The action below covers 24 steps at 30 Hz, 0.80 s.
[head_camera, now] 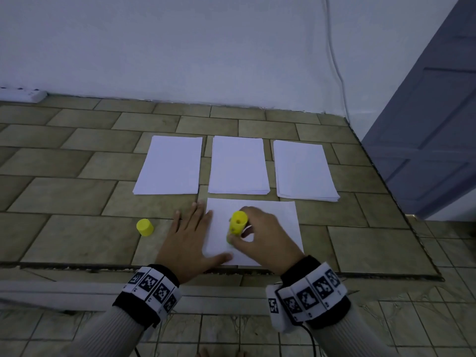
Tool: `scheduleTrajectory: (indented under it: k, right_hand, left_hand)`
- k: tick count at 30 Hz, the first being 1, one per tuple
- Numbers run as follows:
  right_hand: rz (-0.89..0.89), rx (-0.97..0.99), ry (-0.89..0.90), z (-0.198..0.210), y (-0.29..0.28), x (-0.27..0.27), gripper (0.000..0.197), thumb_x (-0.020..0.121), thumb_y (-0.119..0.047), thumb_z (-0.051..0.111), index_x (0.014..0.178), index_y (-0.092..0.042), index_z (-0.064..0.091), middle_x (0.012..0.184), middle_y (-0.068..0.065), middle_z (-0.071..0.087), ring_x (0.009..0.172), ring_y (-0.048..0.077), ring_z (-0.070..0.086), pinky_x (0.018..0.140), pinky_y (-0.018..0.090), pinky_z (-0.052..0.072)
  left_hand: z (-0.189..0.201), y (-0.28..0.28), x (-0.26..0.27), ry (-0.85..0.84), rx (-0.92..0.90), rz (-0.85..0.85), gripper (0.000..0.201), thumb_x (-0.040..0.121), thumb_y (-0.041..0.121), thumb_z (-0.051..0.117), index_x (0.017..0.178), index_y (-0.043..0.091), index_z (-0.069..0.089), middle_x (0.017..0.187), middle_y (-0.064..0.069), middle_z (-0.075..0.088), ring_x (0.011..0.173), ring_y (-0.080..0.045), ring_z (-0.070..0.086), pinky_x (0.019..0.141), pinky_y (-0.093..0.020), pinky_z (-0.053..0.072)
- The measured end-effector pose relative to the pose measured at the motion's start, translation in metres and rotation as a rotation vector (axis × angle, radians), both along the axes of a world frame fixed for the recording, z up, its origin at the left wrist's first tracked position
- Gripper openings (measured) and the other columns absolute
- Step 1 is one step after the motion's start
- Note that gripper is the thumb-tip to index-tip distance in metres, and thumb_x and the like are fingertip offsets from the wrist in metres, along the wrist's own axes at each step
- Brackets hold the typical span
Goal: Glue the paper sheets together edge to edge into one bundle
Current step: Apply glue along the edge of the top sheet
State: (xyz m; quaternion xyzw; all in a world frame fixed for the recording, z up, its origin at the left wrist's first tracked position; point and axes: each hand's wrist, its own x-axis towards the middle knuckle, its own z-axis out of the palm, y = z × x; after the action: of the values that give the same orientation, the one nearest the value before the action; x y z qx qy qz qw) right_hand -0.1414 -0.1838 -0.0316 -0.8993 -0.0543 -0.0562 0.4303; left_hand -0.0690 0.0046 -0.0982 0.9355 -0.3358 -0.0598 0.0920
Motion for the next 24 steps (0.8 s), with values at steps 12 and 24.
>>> scheduleTrajectory:
  k: [12, 24]
  right_hand:
    - [0.115, -0.146, 0.04, -0.006, 0.038, 0.012, 0.031, 0.085, -0.022, 0.068, 0.109, -0.007, 0.056, 0.104, 0.009, 0.059, 0.089, 0.019, 0.053, 0.075, 0.024, 0.036]
    - [0.034, -0.01, 0.013, -0.005, -0.04, -0.024, 0.013, 0.081, -0.019, 0.071, 0.087, -0.01, 0.064, 0.089, -0.001, 0.065, 0.077, 0.012, 0.062, 0.07, 0.035, 0.055]
  left_hand:
    - [-0.012, 0.001, 0.004, -0.077, -0.031, -0.058, 0.094, 0.079, 0.072, 0.034, 0.144, 0.004, 0.043, 0.152, -0.02, 0.034, 0.143, -0.035, 0.029, 0.111, -0.062, 0.026]
    - [-0.002, -0.001, 0.0, -0.003, 0.034, 0.029, 0.136, 0.053, 0.102, 0.003, 0.155, 0.013, 0.011, 0.163, -0.005, -0.001, 0.15, -0.017, -0.009, 0.121, -0.048, -0.005]
